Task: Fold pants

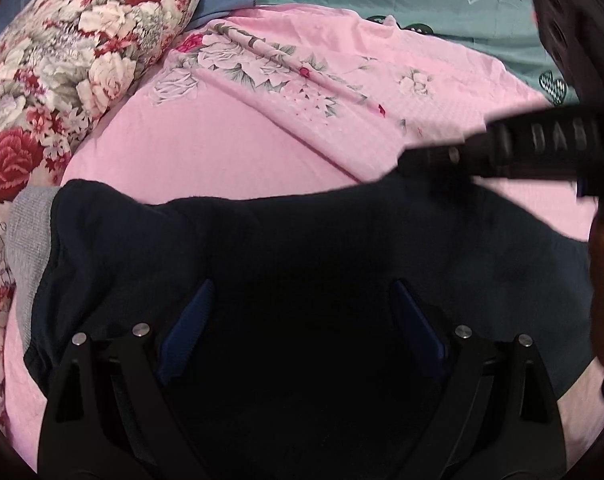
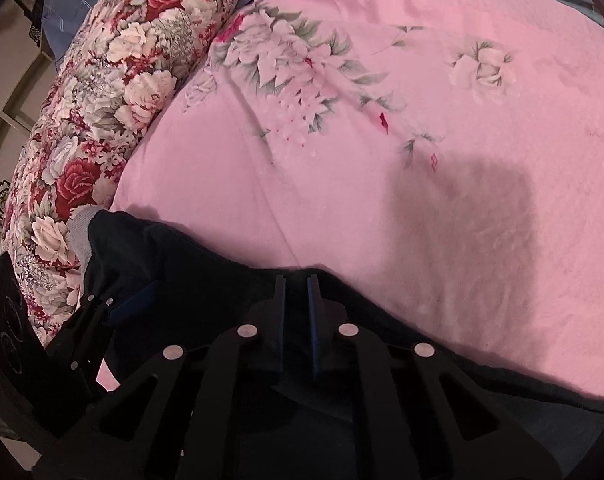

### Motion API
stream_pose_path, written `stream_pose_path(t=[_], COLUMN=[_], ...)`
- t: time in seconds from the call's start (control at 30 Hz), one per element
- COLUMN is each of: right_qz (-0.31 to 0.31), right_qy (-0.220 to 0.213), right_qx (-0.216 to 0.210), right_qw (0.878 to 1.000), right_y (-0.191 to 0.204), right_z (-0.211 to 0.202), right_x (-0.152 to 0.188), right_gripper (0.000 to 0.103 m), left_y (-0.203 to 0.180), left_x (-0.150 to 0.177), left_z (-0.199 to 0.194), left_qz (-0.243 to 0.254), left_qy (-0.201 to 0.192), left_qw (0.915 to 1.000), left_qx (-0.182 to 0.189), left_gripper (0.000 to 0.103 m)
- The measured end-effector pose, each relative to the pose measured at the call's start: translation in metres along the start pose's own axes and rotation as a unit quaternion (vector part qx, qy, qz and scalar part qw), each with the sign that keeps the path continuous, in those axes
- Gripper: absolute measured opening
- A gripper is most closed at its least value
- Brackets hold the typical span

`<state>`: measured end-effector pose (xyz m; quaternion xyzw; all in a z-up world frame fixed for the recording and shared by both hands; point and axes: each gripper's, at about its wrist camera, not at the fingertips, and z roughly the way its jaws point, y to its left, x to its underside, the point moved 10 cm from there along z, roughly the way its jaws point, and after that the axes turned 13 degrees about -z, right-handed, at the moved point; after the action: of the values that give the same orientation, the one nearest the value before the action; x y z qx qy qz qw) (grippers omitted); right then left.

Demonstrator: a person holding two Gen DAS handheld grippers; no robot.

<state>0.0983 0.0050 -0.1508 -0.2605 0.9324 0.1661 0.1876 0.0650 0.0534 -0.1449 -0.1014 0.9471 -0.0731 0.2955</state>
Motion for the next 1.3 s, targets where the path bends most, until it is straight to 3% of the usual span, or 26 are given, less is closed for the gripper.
stream_pose_path(t=[0.07, 0.13, 0.2, 0.27, 0.33, 0.4, 0.5, 0.6, 0.63, 0.67, 0.73, 0.77, 0.8, 0.83, 0.9, 0.93, 1.0, 1.07, 1.2, 1.23, 1.3], right_qz=[0.005, 0.001, 0.0, 0.004, 0.021, 0.035, -0.015, -0.041, -0.046, -0.048, -0.028, 0.01, 0.044, 0.068, 0.076, 0.068, 0.046, 0.07, 0.138, 0.154, 0.185], right_qy=[-0.031, -0.033, -0.028, -0.033, -0.03, -0.055, -0.062, -0.061, -0.047, -0.028, -0.037, -0.045, -0.046, -0.061, -0.079, -0.08, -0.076, -0.049, -0.084, -0.088, -0.088], right_qx=[-0.006, 0.0, 0.023, 0.092, 0.072, 0.043, 0.043, -0.006, 0.001, 0.027, 0.029, 0.059, 0.119, 0.13, 0.051, 0.033, 0.022, 0.051, 0.062, 0.087, 0.177], right_qw=[0.999, 0.999, 0.999, 0.995, 0.997, 0.997, 0.997, 0.997, 0.998, 0.998, 0.998, 0.997, 0.991, 0.987, 0.993, 0.994, 0.996, 0.995, 0.985, 0.98, 0.963], right_y=[-0.002, -0.007, -0.017, -0.045, -0.057, -0.061, -0.042, -0.016, -0.015, -0.025, -0.046, -0.068, -0.094, -0.108, -0.091, -0.083, -0.069, -0.088, -0.142, -0.157, -0.196], right_z=[-0.013, -0.01, 0.001, 0.006, 0.005, -0.015, -0.042, -0.042, -0.034, -0.023, -0.017, -0.026, -0.039, -0.054, -0.067, -0.071, -0.078, -0.079, -0.11, -0.12, -0.146], right_x=[-0.01, -0.018, -0.023, -0.028, -0.025, -0.021, -0.001, 0.015, 0.019, 0.025, 0.026, 0.029, 0.036, 0.043, 0.056, 0.062, 0.081, 0.109, 0.134, 0.141, 0.159], right_gripper=[0.008, 0.006, 0.0, 0.0, 0.0, 0.004, 0.009, 0.009, 0.009, 0.001, 0.0, 0.007, 0.008, 0.008, 0.008, 0.011, 0.035, 0.033, 0.012, 0.014, 0.018], left_y=[-0.001, 0.001, 0.001, 0.001, 0.001, 0.001, 0.002, 0.008, 0.012, 0.016, 0.016, 0.018, 0.02, 0.022, 0.033, 0.045, 0.053, 0.055, 0.062, 0.062, 0.054], left_x=[0.0, 0.0, -0.001, -0.002, -0.002, -0.003, -0.006, -0.011, -0.013, -0.016, -0.022, -0.027, -0.032, -0.036, -0.041, -0.043, -0.042, -0.045, -0.054, -0.053, -0.051], left_z=[0.002, 0.003, 0.003, 0.002, 0.002, 0.0, -0.001, 0.0, -0.002, -0.008, -0.023, -0.031, -0.032, -0.031, -0.019, -0.007, 0.008, 0.014, 0.005, -0.001, -0.017], left_qz=[0.004, 0.004, 0.002, 0.002, 0.002, -0.002, -0.016, -0.021, -0.031, -0.044, -0.049, -0.044, -0.04, -0.036, -0.044, -0.056, -0.06, -0.053, -0.093, -0.107, -0.099], left_qy=[0.001, 0.004, 0.003, 0.002, 0.002, 0.0, 0.001, 0.001, 0.002, 0.002, -0.016, -0.03, -0.037, -0.041, -0.034, -0.027, -0.014, -0.007, 0.001, 0.0, -0.017], left_qw=[1.0, 1.0, 1.0, 1.0, 1.0, 1.0, 0.9998, 0.9997, 0.9994, 0.9989, 0.9987, 0.9985, 0.9983, 0.9979, 0.9959, 0.9936, 0.9932, 0.9934, 0.9925, 0.9917, 0.9926], left_qx=[-0.006, -0.004, -0.001, -0.004, -0.004, -0.002, 0.007, -0.008, -0.018, -0.017, -0.005, -0.012, -0.022, -0.036, -0.071, -0.095, -0.099, -0.102, -0.079, -0.071, -0.068], left_gripper=[0.091, 0.091, 0.091, 0.091, 0.091, 0.091, 0.091, 0.091, 0.091, 0.091, 0.091, 0.092, 0.094, 0.095, 0.095, 0.095, 0.096, 0.096, 0.094, 0.094, 0.094])
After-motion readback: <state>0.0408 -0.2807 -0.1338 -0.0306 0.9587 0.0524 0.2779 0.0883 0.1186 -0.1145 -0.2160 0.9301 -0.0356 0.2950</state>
